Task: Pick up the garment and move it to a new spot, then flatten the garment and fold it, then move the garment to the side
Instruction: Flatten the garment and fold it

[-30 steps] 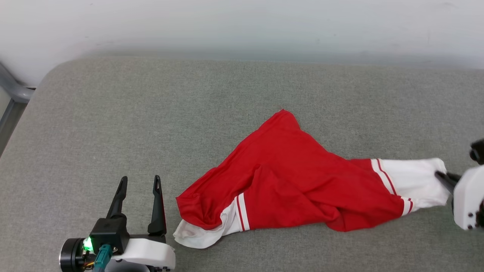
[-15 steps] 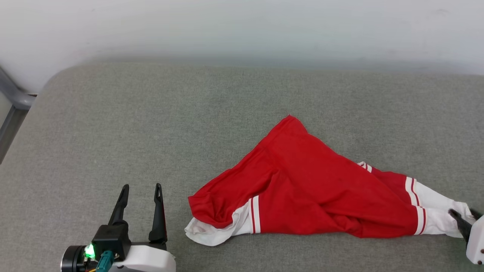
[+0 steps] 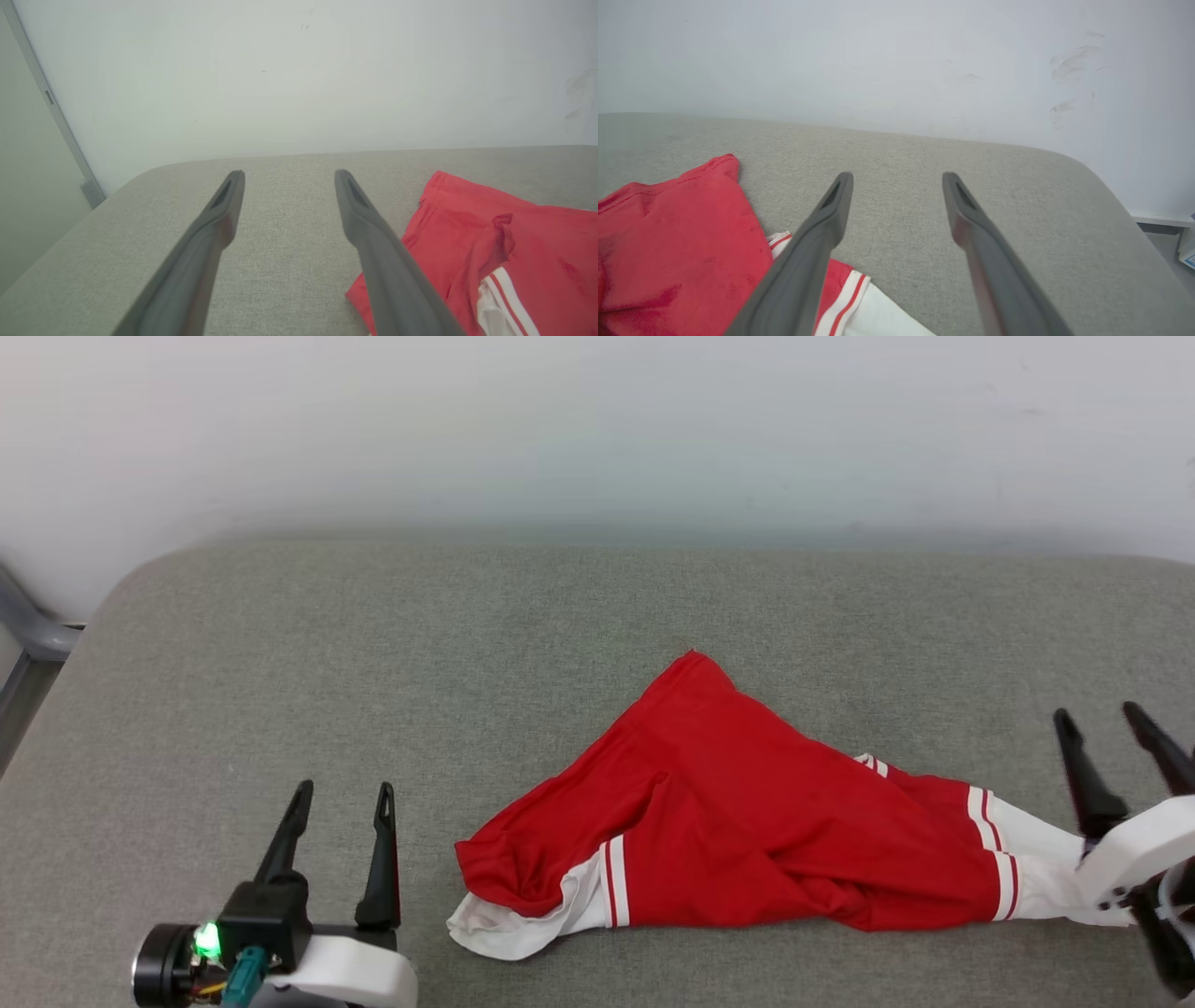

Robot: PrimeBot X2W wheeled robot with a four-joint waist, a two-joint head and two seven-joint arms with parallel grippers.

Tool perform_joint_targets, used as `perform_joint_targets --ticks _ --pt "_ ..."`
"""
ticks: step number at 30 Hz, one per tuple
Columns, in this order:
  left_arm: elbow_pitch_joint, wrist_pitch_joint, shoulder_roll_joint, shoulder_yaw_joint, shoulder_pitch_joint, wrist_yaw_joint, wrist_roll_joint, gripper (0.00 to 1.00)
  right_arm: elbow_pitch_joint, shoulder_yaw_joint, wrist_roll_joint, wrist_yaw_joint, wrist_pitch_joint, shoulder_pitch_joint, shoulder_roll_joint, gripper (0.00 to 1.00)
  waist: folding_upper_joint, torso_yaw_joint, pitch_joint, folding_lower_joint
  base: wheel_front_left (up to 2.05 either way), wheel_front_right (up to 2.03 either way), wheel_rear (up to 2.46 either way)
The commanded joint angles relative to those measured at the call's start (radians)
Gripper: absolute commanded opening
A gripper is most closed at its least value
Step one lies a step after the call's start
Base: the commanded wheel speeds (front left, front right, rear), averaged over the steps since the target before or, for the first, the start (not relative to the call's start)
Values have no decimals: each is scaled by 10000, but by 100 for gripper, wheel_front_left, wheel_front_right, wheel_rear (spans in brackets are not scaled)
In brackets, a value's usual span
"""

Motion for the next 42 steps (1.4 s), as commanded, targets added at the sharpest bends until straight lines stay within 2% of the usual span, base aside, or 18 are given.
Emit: perform_joint_targets --ticks 1,4,9,14,20,21,22,27,33,38,42 --pt "-45 -26 100 53 -231 -109 68 100 -395 -293 -343 -10 -41 433 318 100 0 -31 -46 0 0 0 0" --pt "-25 -26 335 7 -656 -422 51 100 -1427 -751 -1017 -9 28 1065 973 100 0 -58 -73 0 0 0 0" --pt "468 -26 968 -309 -1708 -1014 -131 100 -3113 -1204 -2119 -11 727 2015 1786 100 0 -153 -42 0 0 0 0" --pt "1167 432 1897 -1220 -3048 -1246 -606 100 -4440 -1440 -2683 -11 1429 2593 2322 100 0 -264 66 0 0 0 0" --pt "1066 2567 3369 -3405 -4442 -1251 -2854 100 -5290 -1498 -2927 -9 1867 2915 2607 100 0 -401 185 0 0 0 0" --pt "1066 2567 3369 -3405 -4442 -1251 -2854 100 -5290 -1498 -2927 -9 1867 2915 2607 100 0 -401 185 0 0 0 0" --pt "949 2940 3626 -3721 -4661 -1251 -3270 100 -5365 -1511 -2952 -9 1929 2959 2619 100 0 -417 195 0 0 0 0" --pt "606 5574 4822 -5528 -5333 -1255 -5384 100 -5560 -1540 -2999 -11 2080 3026 2670 100 0 -498 207 0 0 0 0" --pt "123 8128 6022 -7484 -5909 -1256 -7301 100 -5638 -1532 -2962 -9 2133 2945 2708 100 0 -575 320 0 0 0 0" --pt "131 9173 6667 -8548 -6100 -1257 -8355 100 -5596 -1514 -2923 -9 2059 2778 2744 100 0 -660 523 0 0 0 0" --pt "343 9265 6849 -9013 -6100 -1257 -8892 100 -5518 -1487 -2901 -9 1989 2639 2806 100 0 -737 768 0 0 0 0"
